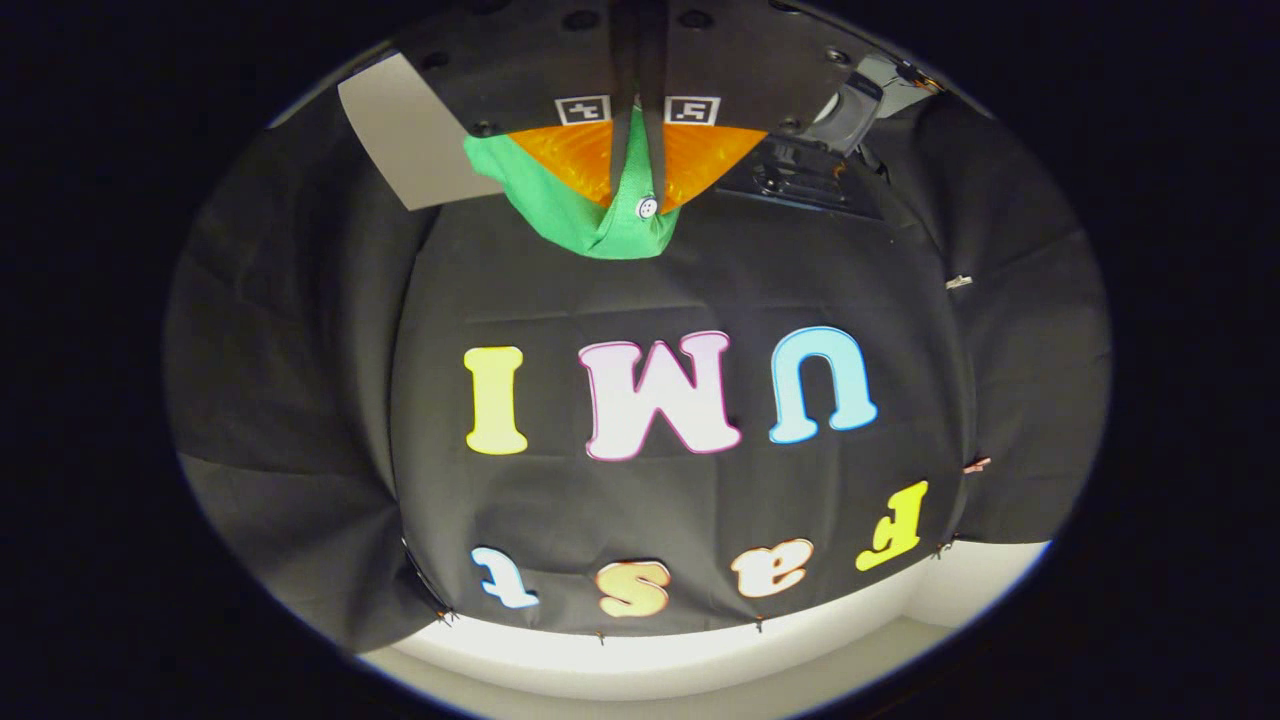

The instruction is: Put the clothes into the washing machine and then close the washing machine lid.

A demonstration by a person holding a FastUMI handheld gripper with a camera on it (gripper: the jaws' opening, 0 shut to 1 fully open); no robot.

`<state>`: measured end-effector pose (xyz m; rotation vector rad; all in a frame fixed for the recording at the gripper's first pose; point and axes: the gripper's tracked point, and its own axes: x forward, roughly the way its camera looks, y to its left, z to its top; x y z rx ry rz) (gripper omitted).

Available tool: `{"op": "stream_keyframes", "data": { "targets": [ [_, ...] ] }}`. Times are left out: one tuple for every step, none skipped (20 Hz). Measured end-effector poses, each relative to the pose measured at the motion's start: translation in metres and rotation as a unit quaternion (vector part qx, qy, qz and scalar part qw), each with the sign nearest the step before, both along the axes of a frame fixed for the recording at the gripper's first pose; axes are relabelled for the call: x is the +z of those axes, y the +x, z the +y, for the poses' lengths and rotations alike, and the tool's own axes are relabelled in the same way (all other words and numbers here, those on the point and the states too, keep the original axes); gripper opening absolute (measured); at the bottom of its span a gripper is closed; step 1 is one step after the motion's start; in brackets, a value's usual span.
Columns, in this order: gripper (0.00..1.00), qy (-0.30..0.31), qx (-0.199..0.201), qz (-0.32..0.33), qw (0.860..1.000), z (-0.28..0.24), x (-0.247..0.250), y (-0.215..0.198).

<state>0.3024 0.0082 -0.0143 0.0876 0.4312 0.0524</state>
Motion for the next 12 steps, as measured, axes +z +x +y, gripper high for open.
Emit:
{"op": "stream_keyframes", "data": {
  "targets": [
    [0.05, 0.005, 0.014, -0.006, 1.000, 0.016, 0.007, 0.000],
    [0.05, 0.010, 0.030, -0.014, 0.999, 0.034, 0.015, 0.001],
    [0.05, 0.015, 0.045, -0.023, 0.999, 0.051, 0.021, 0.002],
    [0.05, 0.017, 0.061, -0.031, 0.998, 0.067, 0.027, 0.002],
    [0.05, 0.021, 0.079, -0.038, 0.996, 0.085, 0.032, 0.003],
    [0.05, 0.025, 0.096, -0.044, 0.994, 0.104, 0.035, 0.002],
    [0.05, 0.029, 0.111, -0.046, 0.992, 0.120, 0.035, 0.002],
    [0.05, 0.033, 0.126, -0.046, 0.990, 0.136, 0.033, 0.002],
    [0.05, 0.038, 0.142, -0.045, 0.988, 0.153, 0.031, 0.002],
    [0.05, 0.042, 0.157, -0.044, 0.986, 0.169, 0.027, 0.001],
    [0.05, 0.047, 0.170, -0.041, 0.983, 0.182, 0.023, 0.001],
    [0.05, 0.048, 0.183, -0.036, 0.981, 0.195, 0.015, 0.002]
  ]
}}
